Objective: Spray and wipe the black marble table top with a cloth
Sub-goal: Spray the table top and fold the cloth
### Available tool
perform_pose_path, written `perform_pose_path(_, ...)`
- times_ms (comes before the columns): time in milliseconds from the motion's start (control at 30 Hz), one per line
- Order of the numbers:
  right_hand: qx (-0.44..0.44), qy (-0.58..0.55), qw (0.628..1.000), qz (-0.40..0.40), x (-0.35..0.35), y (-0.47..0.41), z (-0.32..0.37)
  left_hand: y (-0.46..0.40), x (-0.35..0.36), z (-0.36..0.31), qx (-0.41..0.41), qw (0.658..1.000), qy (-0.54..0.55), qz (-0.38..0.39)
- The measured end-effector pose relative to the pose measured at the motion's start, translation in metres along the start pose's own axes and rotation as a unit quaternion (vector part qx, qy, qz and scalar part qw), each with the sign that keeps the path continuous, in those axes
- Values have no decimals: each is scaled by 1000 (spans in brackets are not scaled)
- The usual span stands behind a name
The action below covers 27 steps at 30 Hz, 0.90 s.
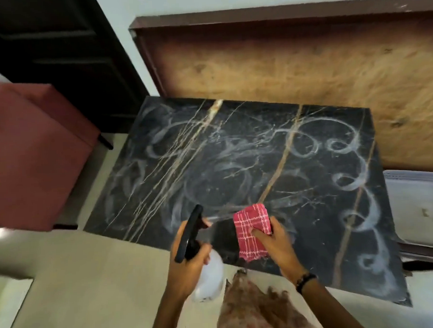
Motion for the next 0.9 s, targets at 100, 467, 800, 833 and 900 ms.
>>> perform_pose_path(100,-8,84,995,52,27,-3,5,6,-41,33,-19,1000,-5,-23)
perform_pose_path(467,-111,249,962,11,104,-14,19,-2,-74,81,-21,998,-34,46)
perform_pose_path(800,-181,433,880,-70,107,11,-6,-38,-51,115,-78,961,-190,185)
perform_pose_path(833,-185,449,871,-73,108,14,-7,-41,-52,115,-76,959,-203,185)
perform_pose_path(900,-190,479,854,-78,110,18,-9,-46,-53,114,-73,954,-222,188)
Point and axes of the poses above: each hand's wrist, its own y-axis away from the middle knuckle, its own x-axis out of the palm, z = x × y, the point moved 5 cm from there along -y, towards the middle knuckle, and after that the axes turned 5 degrees about y, right-handed, at the moved point
